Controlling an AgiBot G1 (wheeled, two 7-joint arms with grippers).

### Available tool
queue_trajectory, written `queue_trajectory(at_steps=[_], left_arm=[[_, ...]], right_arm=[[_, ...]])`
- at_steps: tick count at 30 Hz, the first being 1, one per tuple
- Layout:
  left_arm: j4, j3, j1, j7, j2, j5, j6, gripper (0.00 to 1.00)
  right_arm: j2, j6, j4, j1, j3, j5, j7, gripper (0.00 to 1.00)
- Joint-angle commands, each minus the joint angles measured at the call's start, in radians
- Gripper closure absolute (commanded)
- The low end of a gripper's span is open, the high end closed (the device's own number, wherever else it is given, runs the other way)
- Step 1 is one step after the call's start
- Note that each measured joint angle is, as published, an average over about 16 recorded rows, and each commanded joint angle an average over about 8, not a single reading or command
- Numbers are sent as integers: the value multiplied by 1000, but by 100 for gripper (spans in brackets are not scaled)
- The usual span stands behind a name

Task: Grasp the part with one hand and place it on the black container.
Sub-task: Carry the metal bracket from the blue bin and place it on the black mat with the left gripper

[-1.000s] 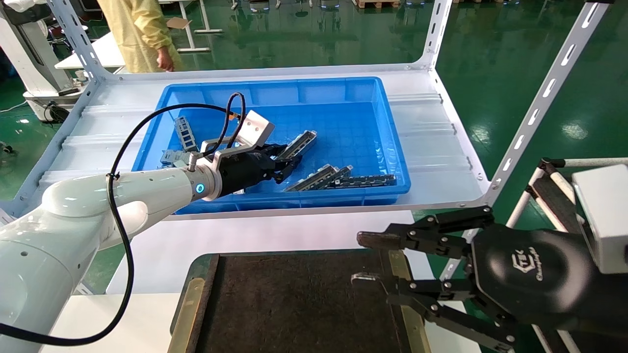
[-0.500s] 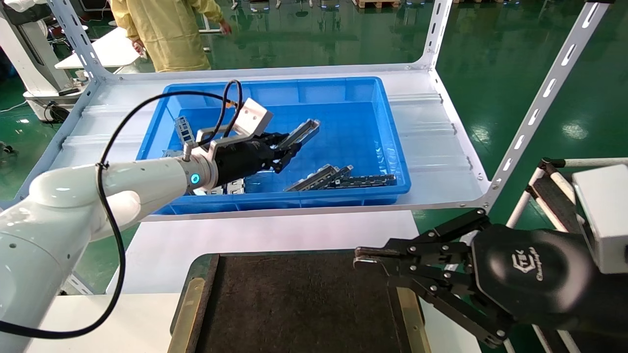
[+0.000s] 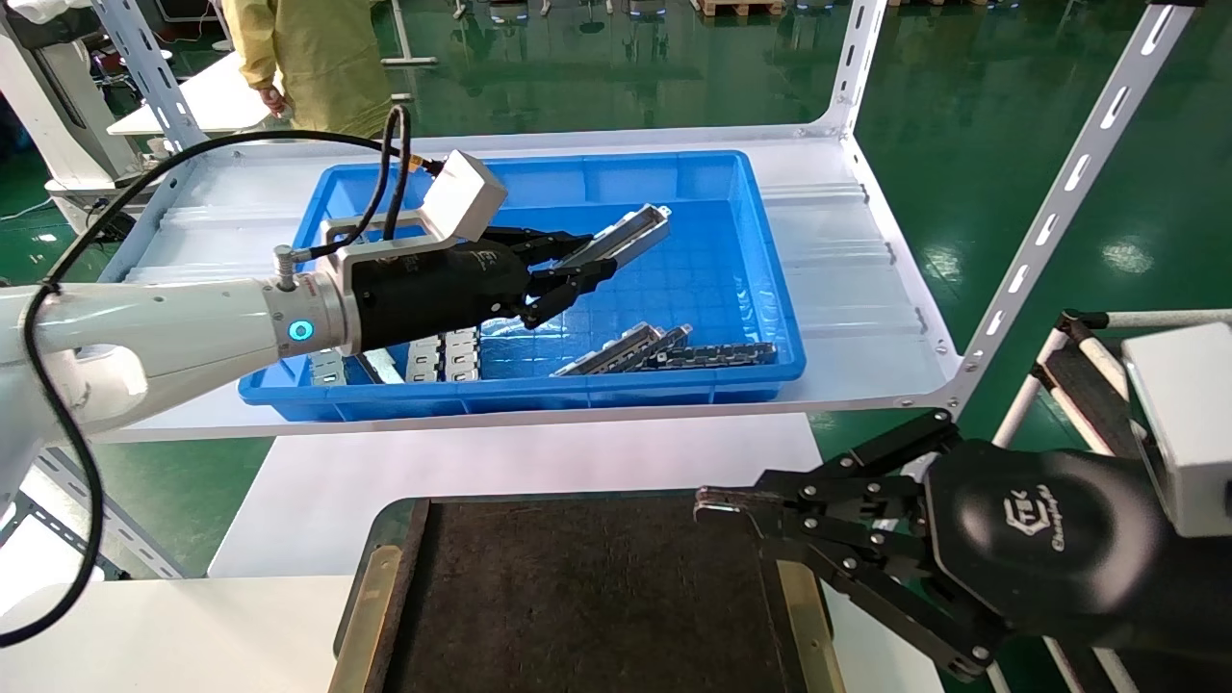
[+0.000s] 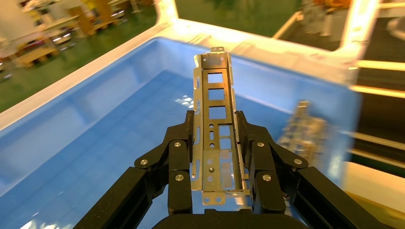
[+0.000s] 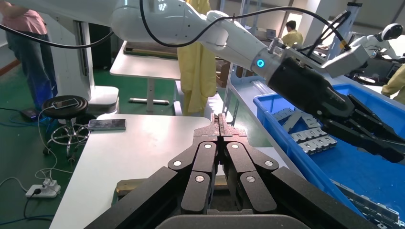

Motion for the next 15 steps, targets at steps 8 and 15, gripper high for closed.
queue_trajectory(at_steps=[8,15], left_arm=[[-80,-7,31,-22,-83,-29,190,100],[-253,-15,135,-88,-162,-66,281,100]], right_arm=[[0,0,0,0,0,0,0,100],[0,0,0,0,0,0,0,100]])
